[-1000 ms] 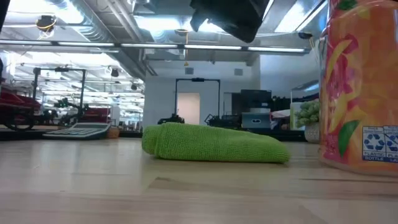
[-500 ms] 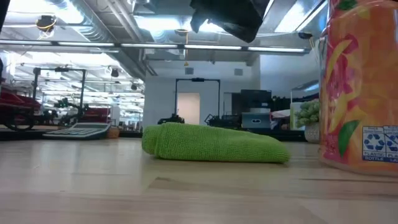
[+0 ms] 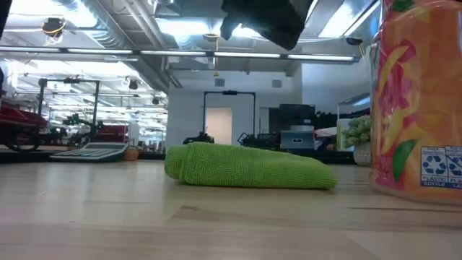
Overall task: Apply microfiber cloth
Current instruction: Spray the black cellphone using the spray bottle
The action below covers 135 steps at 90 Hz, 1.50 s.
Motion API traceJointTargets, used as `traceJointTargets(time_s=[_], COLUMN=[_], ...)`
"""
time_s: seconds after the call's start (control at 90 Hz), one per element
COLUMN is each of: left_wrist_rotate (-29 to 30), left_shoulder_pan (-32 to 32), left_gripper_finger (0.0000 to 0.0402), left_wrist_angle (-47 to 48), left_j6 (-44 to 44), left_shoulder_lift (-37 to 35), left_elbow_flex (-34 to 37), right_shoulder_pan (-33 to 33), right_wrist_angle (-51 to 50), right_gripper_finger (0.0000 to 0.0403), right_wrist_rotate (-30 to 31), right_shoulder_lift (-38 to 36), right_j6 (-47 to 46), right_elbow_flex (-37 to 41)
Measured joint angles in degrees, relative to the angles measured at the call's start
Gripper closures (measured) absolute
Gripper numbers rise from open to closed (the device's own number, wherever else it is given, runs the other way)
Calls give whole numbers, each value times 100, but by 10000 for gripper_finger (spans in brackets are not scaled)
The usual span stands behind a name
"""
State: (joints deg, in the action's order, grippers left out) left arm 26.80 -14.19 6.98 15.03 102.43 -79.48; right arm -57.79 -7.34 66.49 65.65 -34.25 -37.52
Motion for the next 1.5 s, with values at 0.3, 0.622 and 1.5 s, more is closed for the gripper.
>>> traceJointTargets(time_s=[0.3, 0.622, 1.5], left_wrist_rotate=[-179, -467, -544], left_shoulder_pan=[-1, -47, -115], left_gripper_finger=[389, 389, 389], left_wrist_angle=[-48, -477, -659], left_j6=[95, 149, 102], left_shoulder_lift=[7, 284, 503], left_elbow_flex=[0, 4, 4], right_shoulder_pan=[57, 287, -218], right_wrist_angle=[1056, 1056, 404], right_gripper_finger=[20, 20, 20], right_wrist_rotate=[234, 223, -101], right_shoulder_lift=[553, 578, 11], right_j6=[608, 568, 14], right_elbow_flex=[0, 0, -2])
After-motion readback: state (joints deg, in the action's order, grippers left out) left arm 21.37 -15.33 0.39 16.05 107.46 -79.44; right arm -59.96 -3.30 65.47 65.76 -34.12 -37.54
